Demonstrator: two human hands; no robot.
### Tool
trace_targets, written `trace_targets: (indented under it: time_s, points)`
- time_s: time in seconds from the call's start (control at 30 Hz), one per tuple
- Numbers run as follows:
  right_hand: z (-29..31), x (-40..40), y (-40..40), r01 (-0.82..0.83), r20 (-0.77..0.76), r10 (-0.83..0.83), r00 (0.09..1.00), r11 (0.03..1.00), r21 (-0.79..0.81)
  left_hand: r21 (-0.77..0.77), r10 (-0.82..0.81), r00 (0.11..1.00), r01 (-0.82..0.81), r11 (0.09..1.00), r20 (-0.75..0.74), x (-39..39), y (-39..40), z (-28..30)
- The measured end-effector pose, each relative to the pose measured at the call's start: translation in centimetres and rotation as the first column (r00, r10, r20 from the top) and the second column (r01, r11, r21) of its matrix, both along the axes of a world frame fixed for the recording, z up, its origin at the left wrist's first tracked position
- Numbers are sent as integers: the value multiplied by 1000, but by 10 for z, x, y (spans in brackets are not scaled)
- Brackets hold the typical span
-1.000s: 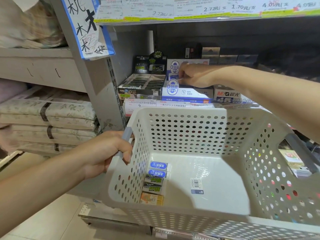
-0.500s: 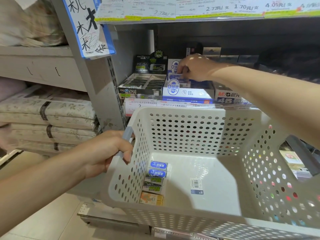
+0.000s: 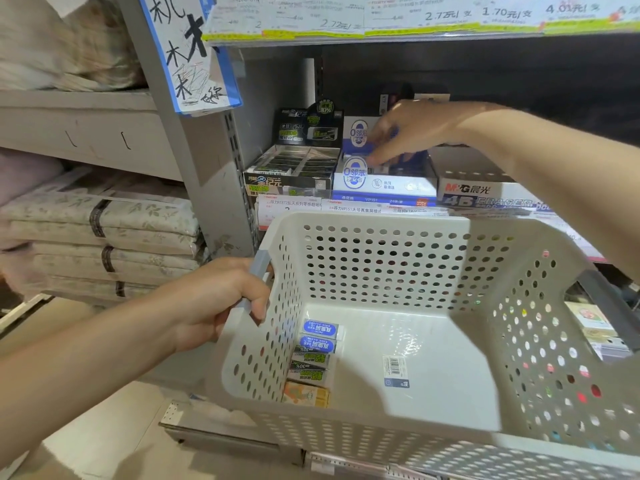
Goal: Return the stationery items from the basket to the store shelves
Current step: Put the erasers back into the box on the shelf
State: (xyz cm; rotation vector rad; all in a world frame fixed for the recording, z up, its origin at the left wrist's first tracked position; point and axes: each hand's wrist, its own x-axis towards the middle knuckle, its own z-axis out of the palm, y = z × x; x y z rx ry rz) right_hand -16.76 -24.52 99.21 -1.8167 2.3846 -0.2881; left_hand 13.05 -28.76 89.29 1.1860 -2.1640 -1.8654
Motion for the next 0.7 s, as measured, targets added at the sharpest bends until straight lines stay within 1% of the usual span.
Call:
trace_targets:
  time_s: [0.07, 0.1, 0.17, 0.3, 0.47, 0.5, 0.53, 0.6, 0.63, 0.67, 0.7]
  points:
    - [-3, -4, -1, 28, -45, -26, 999, 998, 47, 8, 8, 1000, -8, 1000, -9, 0, 1, 1]
    - [-6, -8, -3, 42, -57, -40, 998, 998, 42, 12, 12, 1000, -12, 1000, -18, 0, 2, 2]
    - [-12, -12, -7, 49, -44, -50, 998, 999, -20, 17, 8, 999, -7, 1000, -31, 1, 4, 2]
    - [-20, -15, -8, 45, 33, -41, 999, 991, -127, 3, -4, 999, 4, 1000, -39, 4, 4, 0]
    - [-17, -7, 0, 65, 40, -60, 997, 987, -149, -3, -8, 999, 8, 1000, -33, 4, 5, 1]
    - [-13, -2, 2, 76, 5, -76, 997, 980, -181, 0, -6, 999, 6, 1000, -36, 4, 6, 2]
    - [-10, 4, 5, 80, -42, -93, 995, 966, -246, 3, -3, 999, 3, 1000, -37, 4, 7, 2]
    - [-9, 23, 18, 40, -74, -82, 994, 892, -450, 2, -2, 999, 2, 1000, -32, 5, 7, 2]
    - [-12, 35, 28, -20, -66, -20, 998, 831, -556, -4, -4, 1000, 4, 1000, -26, 5, 6, 1]
    - [-18, 48, 38, -100, -63, 78, 995, 776, -623, -7, -4, 1000, 4, 1000, -21, 5, 5, 1]
    - [-25, 60, 49, -173, -53, 181, 982, 754, -634, -8, -3, 1000, 2, 1000, -19, 5, 5, 1]
